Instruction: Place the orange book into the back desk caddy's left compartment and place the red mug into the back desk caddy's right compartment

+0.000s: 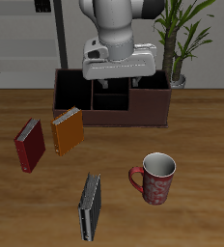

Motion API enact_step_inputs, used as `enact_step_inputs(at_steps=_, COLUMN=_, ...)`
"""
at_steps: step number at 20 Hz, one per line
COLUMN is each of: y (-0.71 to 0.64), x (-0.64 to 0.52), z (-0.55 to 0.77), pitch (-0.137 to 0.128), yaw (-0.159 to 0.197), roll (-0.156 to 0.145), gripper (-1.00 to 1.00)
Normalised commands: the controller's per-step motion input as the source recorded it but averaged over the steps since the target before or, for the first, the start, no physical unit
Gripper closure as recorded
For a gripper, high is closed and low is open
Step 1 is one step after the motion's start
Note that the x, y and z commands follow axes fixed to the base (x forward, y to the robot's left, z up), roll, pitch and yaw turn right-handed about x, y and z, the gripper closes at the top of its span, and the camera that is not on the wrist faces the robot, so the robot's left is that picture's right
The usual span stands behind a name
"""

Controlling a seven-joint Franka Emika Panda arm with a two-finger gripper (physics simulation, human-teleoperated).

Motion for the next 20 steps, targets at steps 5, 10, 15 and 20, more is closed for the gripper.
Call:
enact_step_inputs(at_steps=5, y=-0.05, x=0.06, z=0.05, pitch=0.005, yaw=-0.005, roll=0.035, gripper=-1.0)
enact_step_inputs(at_steps=10, y=-0.31, x=0.07, z=0.03, pitch=-0.022, yaw=-0.01, roll=0.002, gripper=-1.0)
enact_step_inputs(at_steps=15, y=-0.55, x=-0.1, z=-0.05, pitch=-0.036, yaw=-0.071, roll=0.032, gripper=-1.0)
enact_step_inputs(at_steps=20, y=-0.6, x=-0.12, z=-0.12, pitch=-0.005, yaw=-0.036, roll=-0.048, gripper=-1.0)
